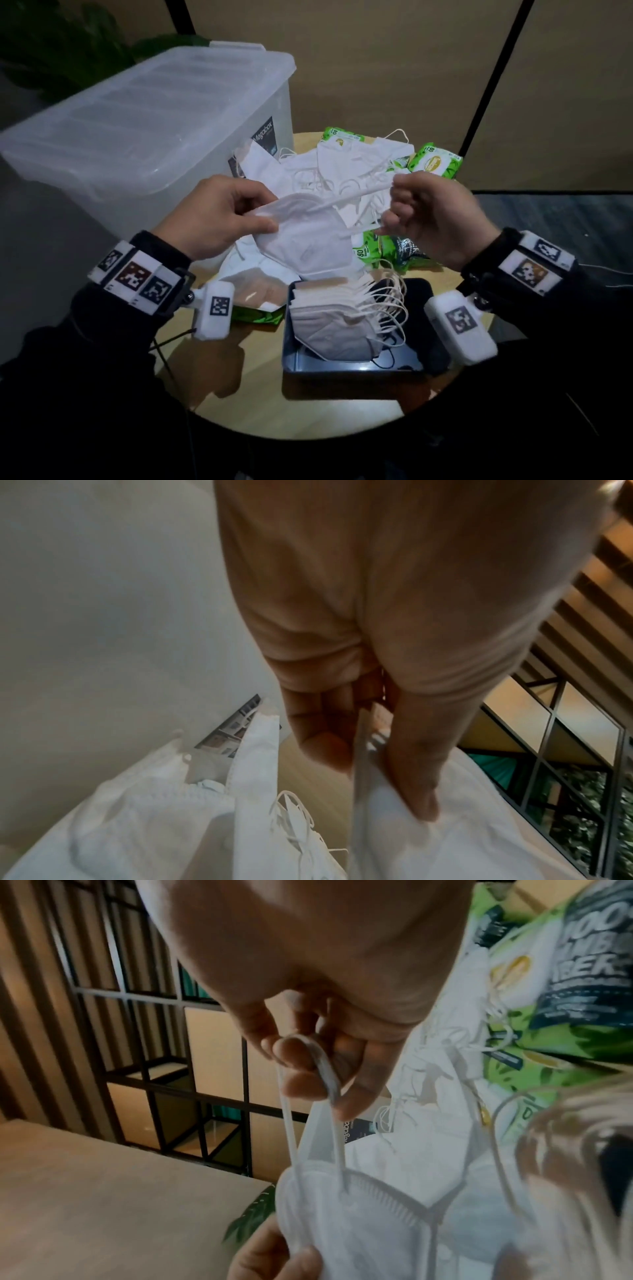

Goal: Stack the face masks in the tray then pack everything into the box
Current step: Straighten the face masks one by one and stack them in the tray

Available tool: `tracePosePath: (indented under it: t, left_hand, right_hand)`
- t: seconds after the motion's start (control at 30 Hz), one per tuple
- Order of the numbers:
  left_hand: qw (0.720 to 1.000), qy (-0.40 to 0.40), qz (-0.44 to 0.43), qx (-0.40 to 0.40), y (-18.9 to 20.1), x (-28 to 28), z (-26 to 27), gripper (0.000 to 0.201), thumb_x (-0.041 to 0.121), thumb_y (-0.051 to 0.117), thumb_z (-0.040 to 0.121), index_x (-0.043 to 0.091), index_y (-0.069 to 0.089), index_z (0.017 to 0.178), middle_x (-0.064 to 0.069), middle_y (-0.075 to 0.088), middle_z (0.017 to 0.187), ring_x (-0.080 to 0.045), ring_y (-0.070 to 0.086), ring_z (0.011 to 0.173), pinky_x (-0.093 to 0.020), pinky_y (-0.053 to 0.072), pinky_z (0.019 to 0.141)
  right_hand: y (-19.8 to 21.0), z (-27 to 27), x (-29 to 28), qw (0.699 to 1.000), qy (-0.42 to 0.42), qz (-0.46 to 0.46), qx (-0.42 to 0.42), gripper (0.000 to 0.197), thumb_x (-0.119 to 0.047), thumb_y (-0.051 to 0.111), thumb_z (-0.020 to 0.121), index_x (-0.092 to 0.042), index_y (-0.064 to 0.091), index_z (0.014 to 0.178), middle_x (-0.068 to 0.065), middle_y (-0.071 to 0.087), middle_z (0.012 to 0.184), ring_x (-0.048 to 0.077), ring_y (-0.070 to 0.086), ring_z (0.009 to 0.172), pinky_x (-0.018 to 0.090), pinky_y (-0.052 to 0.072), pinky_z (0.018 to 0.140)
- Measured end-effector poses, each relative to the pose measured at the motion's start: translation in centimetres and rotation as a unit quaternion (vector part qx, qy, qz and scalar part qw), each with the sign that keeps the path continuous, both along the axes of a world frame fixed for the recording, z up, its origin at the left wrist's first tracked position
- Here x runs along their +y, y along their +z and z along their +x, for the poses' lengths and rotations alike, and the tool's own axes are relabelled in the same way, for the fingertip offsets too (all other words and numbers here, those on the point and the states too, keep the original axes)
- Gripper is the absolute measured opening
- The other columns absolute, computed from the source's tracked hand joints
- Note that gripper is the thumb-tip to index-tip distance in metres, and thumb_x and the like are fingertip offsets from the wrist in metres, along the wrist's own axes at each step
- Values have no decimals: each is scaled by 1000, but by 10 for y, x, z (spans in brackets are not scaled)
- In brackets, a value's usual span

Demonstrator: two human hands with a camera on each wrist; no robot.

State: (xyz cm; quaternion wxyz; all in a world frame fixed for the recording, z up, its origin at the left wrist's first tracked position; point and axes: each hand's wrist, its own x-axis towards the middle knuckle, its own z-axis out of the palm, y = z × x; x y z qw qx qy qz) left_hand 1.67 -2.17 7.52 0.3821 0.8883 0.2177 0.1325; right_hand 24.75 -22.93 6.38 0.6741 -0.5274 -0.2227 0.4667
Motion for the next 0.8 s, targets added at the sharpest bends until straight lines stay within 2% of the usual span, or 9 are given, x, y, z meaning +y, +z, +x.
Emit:
tracePosePath:
  t: [0.1,0.2,0.3,0.4,0.47,0.57,0.63,0.73,0.8]
  left_hand:
    - [1000,-20,-18,-9,6,-2,-16,25,41,84,76,24,77,92,-4,75,87,-30,71,83,-53,58,84]
    - [998,-52,-42,-6,4,-13,-29,15,27,86,82,19,76,88,-7,73,83,-23,67,77,-47,54,76]
    - [993,-104,-47,40,-16,-44,-27,13,25,86,83,22,73,88,-3,73,82,-31,69,79,-51,56,75]
    - [983,-162,29,80,-40,-72,-14,16,27,86,82,26,70,84,11,70,76,-9,66,73,-33,54,70]
    - [967,-191,127,109,-51,-83,-7,16,28,82,82,28,66,84,15,65,75,-5,59,73,-29,48,69]
    - [935,-188,242,177,-61,-88,1,12,33,70,87,26,61,88,6,66,82,-18,59,80,-39,49,72]
    - [918,-183,288,200,-62,-90,3,16,40,63,92,25,61,93,4,67,86,-22,61,84,-41,49,73]
    - [918,-170,302,193,-60,-93,5,19,43,67,87,30,61,100,8,69,92,-17,61,86,-37,50,73]
    - [918,-173,298,197,-61,-94,5,18,44,66,88,31,62,100,8,70,91,-17,61,85,-38,50,73]
  right_hand:
    - [-4,7,-19,999,-28,-19,-31,44,-15,56,99,-24,40,59,-4,22,60,13,23,47,27,39,50]
    - [-15,10,-37,997,10,-37,-64,33,-16,69,88,-17,45,66,-4,26,59,11,20,49,23,30,43]
    - [-28,7,-51,978,133,-64,-148,35,-17,75,75,-3,46,64,1,34,49,13,33,43,23,34,46]
    - [-30,5,-59,935,226,-102,-252,17,-7,76,78,5,65,74,23,64,59,23,62,51,24,52,56]
    - [-29,5,-59,914,273,-118,-275,11,-4,77,82,6,72,83,27,73,75,28,69,65,28,57,65]
    - [-34,1,-53,892,287,-128,-323,10,-13,84,78,-6,78,82,22,75,82,29,65,69,34,53,68]
    - [-39,-2,-49,861,282,-138,-401,12,-17,89,77,-15,78,80,13,77,84,27,67,70,36,52,70]
    - [-38,-6,-46,796,263,-173,-516,15,-24,92,75,-22,77,79,-9,74,74,1,64,63,20,47,63]
    - [-37,-8,-46,779,290,-194,-521,13,-27,91,76,-22,79,79,-13,74,70,-1,63,61,19,47,60]
